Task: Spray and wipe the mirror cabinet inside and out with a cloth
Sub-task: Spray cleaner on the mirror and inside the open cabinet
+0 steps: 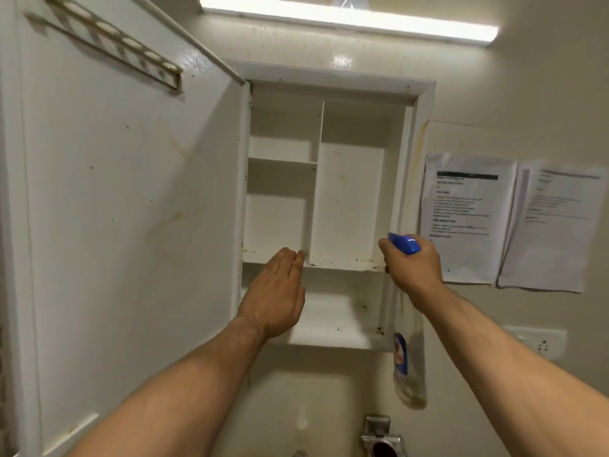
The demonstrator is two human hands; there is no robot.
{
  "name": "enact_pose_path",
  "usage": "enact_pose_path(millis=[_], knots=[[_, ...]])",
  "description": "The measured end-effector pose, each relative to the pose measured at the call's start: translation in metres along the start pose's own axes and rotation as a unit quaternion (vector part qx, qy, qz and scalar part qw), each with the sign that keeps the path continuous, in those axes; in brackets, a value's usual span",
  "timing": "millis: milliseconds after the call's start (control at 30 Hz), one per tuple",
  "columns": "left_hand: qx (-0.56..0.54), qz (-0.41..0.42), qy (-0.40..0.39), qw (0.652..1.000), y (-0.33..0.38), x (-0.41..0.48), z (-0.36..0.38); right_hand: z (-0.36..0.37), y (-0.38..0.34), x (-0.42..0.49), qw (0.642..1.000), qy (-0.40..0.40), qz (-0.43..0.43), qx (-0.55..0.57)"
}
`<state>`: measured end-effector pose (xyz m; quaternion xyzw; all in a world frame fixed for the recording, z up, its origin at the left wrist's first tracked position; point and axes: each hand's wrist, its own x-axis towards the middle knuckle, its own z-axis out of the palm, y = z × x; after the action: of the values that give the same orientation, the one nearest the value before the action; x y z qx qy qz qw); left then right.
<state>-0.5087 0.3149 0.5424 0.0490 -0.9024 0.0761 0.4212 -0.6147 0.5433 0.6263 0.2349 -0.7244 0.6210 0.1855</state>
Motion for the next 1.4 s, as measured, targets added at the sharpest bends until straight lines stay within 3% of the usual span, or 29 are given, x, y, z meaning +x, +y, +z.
enact_pose_path(millis=[300, 600, 767, 867, 1033, 1400], knots=[[0.071, -0.004, 0.066, 0.995, 0.001, 0.070, -0.048, -0.011, -0.029, 0.014, 0.989, -0.133, -0.020, -0.064], [0.085, -0.003, 0.089, 0.992, -0.009, 0.097, -0.073, -0.022, -0.092, 0.044, 0.996, -0.004, -0.087, -0.011], [0.092, -0.017, 0.096, 0.991, -0.013, 0.097, -0.083, -0.010, -0.123, 0.037, 0.987, -0.024, -0.157, -0.039], [0.080, -0.044, 0.098, 0.991, -0.015, 0.094, -0.091, 0.000, -0.142, 0.029, 0.972, -0.076, -0.216, -0.055], [0.078, -0.074, 0.090, 0.990, -0.020, 0.077, -0.098, 0.021, -0.166, 0.022, 0.978, -0.084, -0.193, 0.005], [0.094, -0.090, 0.057, 0.990, -0.034, 0.026, -0.082, 0.055, -0.162, 0.007, 0.984, -0.067, -0.166, -0.019]])
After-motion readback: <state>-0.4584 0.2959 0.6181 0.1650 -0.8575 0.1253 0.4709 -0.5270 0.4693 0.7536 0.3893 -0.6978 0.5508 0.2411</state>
